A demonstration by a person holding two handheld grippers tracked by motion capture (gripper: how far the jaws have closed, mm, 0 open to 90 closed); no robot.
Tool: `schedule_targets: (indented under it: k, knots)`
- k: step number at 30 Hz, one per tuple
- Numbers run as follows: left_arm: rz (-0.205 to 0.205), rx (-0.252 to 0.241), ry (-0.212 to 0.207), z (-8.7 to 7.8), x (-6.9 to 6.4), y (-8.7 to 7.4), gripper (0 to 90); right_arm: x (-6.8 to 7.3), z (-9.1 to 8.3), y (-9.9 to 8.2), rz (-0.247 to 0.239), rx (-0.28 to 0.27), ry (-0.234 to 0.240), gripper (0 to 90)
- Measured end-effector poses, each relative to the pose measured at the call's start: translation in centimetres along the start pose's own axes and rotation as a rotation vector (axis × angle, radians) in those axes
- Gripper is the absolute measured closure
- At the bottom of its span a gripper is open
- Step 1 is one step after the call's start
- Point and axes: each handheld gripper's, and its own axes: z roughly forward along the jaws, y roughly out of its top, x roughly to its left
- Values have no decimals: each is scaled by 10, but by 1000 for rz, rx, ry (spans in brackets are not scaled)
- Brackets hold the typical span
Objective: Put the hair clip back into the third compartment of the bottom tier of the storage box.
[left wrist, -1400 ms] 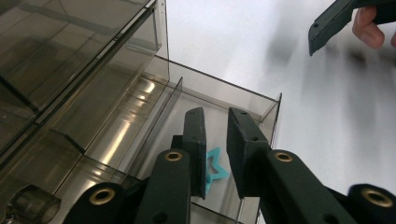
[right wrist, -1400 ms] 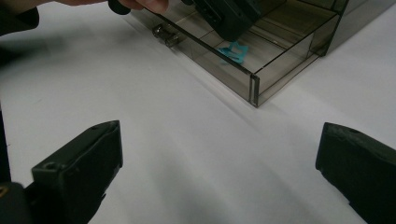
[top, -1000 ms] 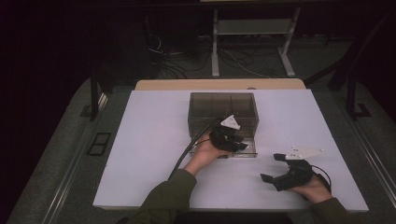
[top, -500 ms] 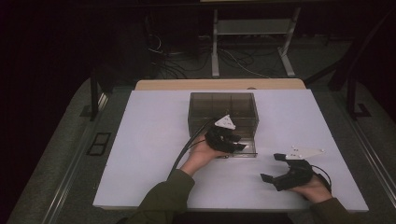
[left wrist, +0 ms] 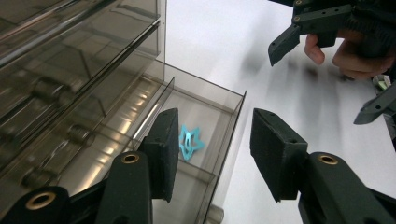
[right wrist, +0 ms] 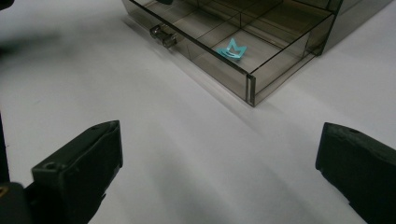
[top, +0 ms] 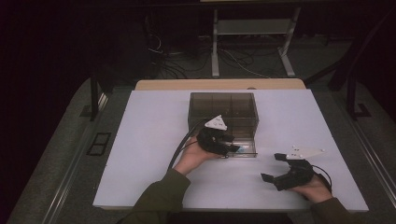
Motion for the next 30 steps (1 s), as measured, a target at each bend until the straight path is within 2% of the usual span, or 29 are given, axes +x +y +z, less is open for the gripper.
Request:
schedule_targets:
  k: [11,20,25,30]
  knots:
    - [-30,-27,27,-20,5,-8,471,-2,0,0,-1,-1,8,1]
    - [-26,-35,51,-34,2,-16,421,-2,1,0,-5,2,5,1]
    - [-10,-32,67,-44,-1,-23,389,-2,0,-1,-3,4,-1,1]
    - [-22,-45,84,-55,-1,-29,373,-1,1,-1,-4,7,-5,1]
